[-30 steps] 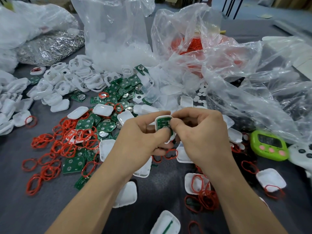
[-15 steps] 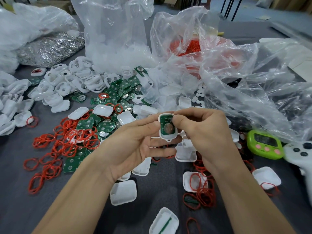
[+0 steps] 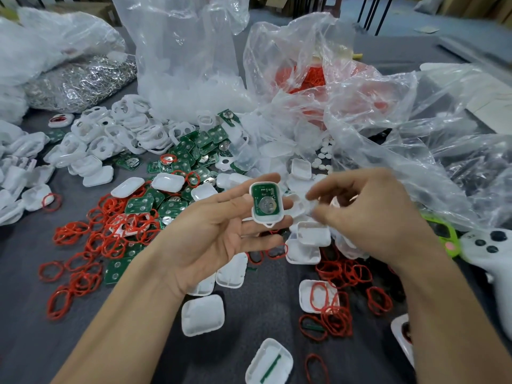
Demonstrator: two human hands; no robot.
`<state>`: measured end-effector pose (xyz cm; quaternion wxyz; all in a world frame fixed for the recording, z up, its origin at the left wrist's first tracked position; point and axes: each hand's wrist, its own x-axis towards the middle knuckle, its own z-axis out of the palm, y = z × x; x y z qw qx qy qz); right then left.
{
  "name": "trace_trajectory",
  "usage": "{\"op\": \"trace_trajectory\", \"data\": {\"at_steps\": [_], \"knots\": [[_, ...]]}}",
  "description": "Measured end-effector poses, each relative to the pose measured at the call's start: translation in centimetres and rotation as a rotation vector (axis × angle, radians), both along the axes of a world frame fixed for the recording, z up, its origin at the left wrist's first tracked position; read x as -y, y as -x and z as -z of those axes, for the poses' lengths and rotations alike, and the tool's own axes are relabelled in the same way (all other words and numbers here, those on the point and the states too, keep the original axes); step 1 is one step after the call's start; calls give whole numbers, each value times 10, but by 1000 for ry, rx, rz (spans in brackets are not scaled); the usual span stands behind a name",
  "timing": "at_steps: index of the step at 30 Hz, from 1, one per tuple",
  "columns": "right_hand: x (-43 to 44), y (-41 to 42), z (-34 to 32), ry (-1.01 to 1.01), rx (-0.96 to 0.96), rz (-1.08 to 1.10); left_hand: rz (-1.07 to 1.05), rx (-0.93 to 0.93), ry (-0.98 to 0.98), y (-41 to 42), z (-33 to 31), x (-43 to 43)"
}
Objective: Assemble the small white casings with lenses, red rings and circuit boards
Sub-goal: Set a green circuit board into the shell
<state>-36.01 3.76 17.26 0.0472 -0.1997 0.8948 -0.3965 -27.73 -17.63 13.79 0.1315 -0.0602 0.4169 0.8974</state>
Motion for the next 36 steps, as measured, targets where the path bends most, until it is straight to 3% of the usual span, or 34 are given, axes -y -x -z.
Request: {"op": "trace_trajectory", "data": {"at_steps": [4, 9, 12, 17, 28, 33, 36], "knots": [[-2, -6, -7, -426, 48, -154, -16, 3, 20, -1, -1, 0], [10, -11, 5, -450, -26, -120, -12, -1, 35, -1, -1, 0], [5, -4, 9, -349, -81, -86, 4, -13, 50, -1, 0, 1], [7, -4, 10, 24, -82, 36, 25, -20, 57, 1, 3, 1], [11, 0, 19, -14, -13, 34, 55, -1, 4, 1, 2, 1], [11, -1, 8, 283, 173, -81, 26, 8, -46, 1, 0, 2], [9, -10, -5, 427, 131, -142, 20, 2, -48, 1, -2, 2]]}}
